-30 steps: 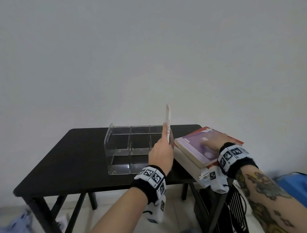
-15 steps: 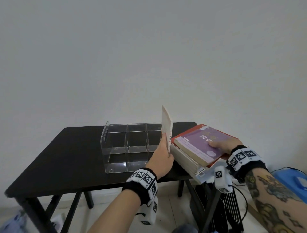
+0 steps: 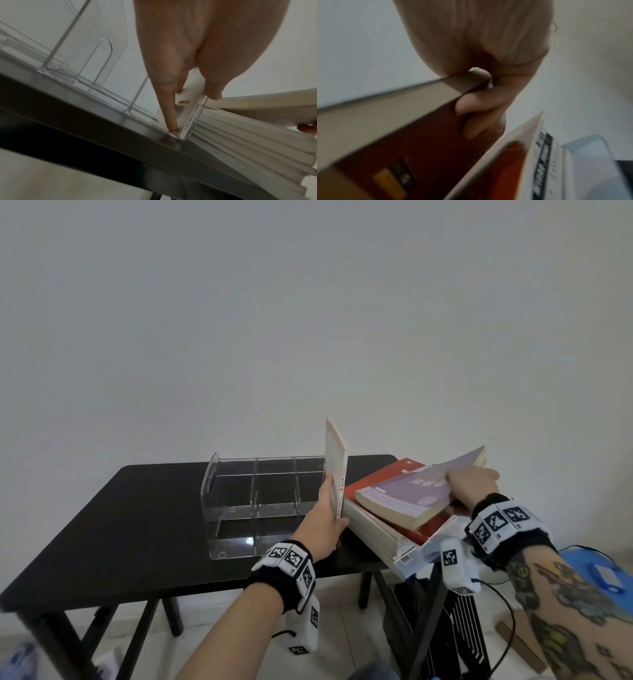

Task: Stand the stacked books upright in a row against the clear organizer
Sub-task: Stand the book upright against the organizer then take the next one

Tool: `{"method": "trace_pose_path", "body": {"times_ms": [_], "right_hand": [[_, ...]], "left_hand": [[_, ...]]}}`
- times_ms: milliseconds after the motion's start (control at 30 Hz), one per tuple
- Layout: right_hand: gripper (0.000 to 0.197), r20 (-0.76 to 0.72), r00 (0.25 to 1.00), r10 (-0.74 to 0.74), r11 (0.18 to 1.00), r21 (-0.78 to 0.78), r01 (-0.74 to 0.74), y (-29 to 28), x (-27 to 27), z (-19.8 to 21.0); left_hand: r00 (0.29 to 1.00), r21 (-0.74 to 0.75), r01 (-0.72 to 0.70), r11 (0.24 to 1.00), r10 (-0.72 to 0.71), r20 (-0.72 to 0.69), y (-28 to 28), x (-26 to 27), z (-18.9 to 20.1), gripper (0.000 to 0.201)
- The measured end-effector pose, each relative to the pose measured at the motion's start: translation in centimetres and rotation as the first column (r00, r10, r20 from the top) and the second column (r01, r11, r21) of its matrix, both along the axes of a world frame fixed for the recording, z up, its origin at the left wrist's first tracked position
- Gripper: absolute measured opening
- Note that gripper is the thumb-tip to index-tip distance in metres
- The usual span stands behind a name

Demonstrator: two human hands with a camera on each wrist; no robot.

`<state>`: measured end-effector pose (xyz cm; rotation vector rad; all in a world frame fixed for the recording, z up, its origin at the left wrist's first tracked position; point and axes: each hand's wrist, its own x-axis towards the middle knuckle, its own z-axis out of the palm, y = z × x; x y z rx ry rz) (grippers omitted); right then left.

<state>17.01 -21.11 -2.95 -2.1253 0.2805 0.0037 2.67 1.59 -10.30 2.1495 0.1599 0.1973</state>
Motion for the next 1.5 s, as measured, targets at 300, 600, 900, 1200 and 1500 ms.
{"method": "trace_pose_path", "body": {"times_ms": [300,600,900,1200,1500], "right_hand": [[0.028,0.665,0.743,-0.07,0.957,0.255,-0.139,3.4,-6.7,8.0],[0.033,0.798,0.594,-0.099,0.888,0.34,-0.309,8.5,-10.0,11.0],[0.025,0.758,0.556,0.341,0.931,-0.192,-0.31,13.3,-12.5,5.2],[0.024,0.775,0.549,0.313,0.946,-0.204,-0.251,14.0,-13.0,2.4],[0.039,0.756,0.543,0.365,0.928,-0.247,-0.279,14.6,-12.5,-0.7]], "left_hand": [[0.999,-0.014,-0.031,0.999,0.031,-0.02,0.0,0.2,-0.2,0.072],[1.0,0.027,-0.002,1.0,0.003,-0.03,0.8,0.2,-1.1,0.092],[0.992,-0.246,-0.079,0.966,0.1,0.075,-0.2,-1.9,-0.6,0.121],[0.948,-0.205,-0.063,0.977,0.122,0.293,-0.6,0.1,-1.3,0.103],[0.993,-0.068,-0.009,0.998,0.017,0.117,0.9,0.5,-2.7,0.072]]}}
